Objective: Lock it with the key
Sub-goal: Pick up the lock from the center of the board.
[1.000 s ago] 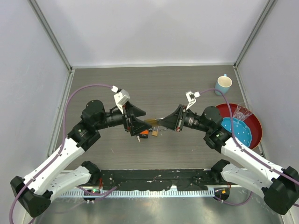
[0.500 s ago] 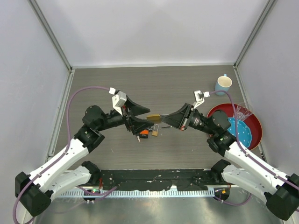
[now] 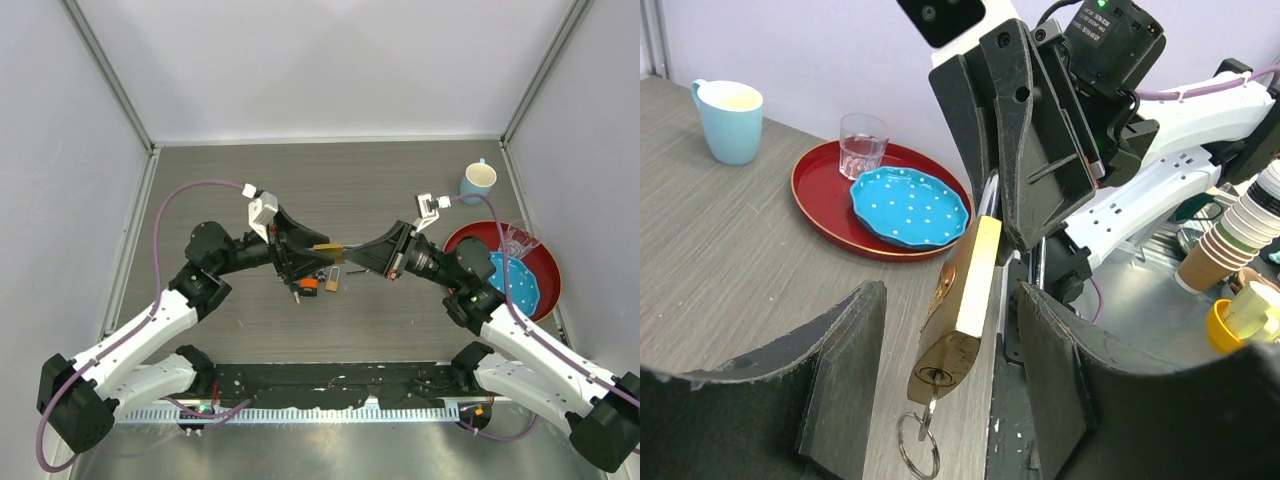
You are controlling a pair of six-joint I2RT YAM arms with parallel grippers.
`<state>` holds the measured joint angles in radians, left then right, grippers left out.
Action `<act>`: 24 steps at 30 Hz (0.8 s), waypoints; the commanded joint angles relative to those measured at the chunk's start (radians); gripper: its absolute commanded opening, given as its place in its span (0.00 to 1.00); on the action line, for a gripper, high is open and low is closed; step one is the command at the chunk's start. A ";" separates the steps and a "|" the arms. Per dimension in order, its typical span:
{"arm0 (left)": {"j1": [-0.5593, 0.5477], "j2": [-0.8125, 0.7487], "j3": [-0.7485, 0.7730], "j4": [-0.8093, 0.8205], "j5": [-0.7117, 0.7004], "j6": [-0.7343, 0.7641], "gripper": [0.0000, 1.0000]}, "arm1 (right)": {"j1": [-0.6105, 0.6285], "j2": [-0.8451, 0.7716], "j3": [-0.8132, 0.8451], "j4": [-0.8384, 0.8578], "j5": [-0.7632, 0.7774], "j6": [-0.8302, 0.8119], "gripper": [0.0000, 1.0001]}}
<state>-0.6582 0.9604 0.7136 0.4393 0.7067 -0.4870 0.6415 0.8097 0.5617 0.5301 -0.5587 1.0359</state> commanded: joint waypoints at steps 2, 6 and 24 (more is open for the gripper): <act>0.003 0.018 -0.011 0.096 0.039 -0.009 0.60 | 0.001 -0.047 0.053 0.148 0.020 0.015 0.02; 0.002 0.031 -0.014 0.099 0.045 -0.009 0.62 | 0.001 -0.052 0.064 0.131 0.020 0.009 0.02; 0.003 0.044 -0.036 0.197 0.077 -0.030 0.46 | 0.001 -0.030 0.057 0.149 0.006 0.026 0.02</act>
<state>-0.6582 0.9981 0.6735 0.5392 0.7517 -0.4995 0.6415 0.7925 0.5629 0.5262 -0.5621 1.0363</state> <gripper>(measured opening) 0.478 0.167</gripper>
